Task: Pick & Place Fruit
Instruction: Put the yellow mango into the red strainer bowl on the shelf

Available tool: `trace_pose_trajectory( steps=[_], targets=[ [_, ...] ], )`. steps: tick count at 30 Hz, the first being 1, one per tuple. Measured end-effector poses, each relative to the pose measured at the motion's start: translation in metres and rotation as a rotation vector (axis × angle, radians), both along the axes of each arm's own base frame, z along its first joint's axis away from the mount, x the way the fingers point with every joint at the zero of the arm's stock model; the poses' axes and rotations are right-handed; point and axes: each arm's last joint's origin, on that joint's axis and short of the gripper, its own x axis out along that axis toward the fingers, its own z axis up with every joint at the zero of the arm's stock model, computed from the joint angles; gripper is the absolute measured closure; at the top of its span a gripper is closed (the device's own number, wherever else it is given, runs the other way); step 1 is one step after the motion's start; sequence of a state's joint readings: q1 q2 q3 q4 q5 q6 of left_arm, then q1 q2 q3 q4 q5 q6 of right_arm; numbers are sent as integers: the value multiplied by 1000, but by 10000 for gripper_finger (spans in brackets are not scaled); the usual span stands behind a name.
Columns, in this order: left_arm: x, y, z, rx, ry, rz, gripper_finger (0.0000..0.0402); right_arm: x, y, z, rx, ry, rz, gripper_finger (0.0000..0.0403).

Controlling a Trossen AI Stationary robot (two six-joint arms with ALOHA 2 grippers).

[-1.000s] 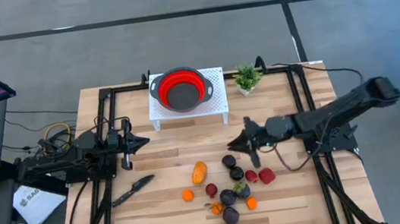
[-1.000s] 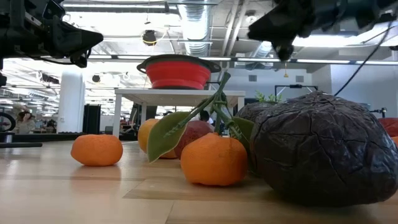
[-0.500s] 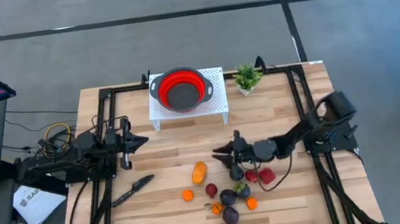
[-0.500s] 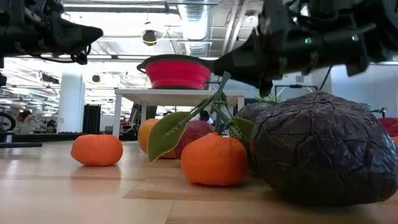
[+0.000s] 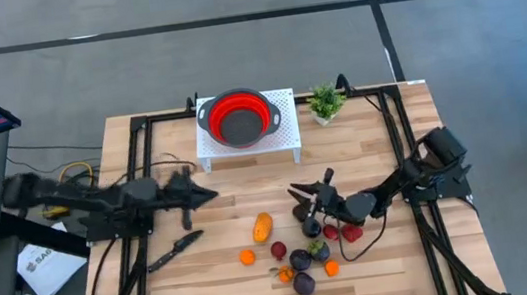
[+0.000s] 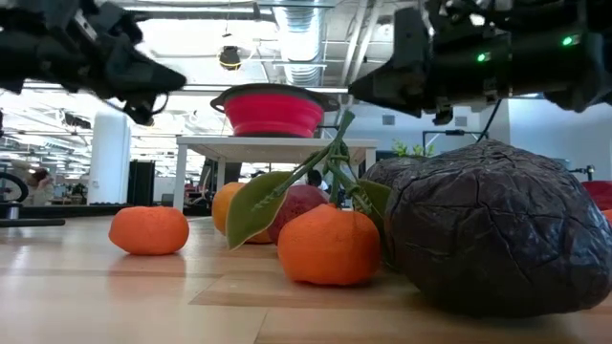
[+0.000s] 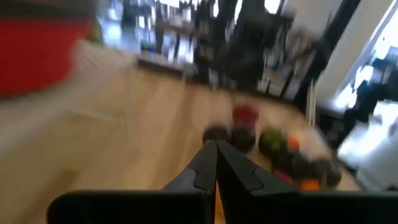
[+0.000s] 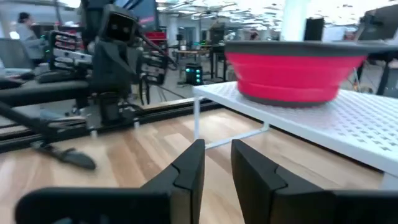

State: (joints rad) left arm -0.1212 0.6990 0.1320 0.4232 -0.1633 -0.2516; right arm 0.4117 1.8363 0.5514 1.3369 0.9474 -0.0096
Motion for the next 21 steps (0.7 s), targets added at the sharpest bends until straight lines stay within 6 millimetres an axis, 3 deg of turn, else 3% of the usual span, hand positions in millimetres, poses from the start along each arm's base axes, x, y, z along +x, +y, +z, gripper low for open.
trace_pose_trajectory(
  steps=[7,11,16,21],
  targets=[
    [61,-40,3,-15,205,-65,394,-4,11,-3,-22,48,40,331],
    [93,-54,-2,-113,287,-109,365,-6,15,-6,16,47,56,331],
    [119,-67,-2,-122,390,-230,289,-10,25,-7,12,59,93,331],
    [134,-76,23,-19,449,-273,191,-15,34,-7,10,60,127,331]
  ],
)
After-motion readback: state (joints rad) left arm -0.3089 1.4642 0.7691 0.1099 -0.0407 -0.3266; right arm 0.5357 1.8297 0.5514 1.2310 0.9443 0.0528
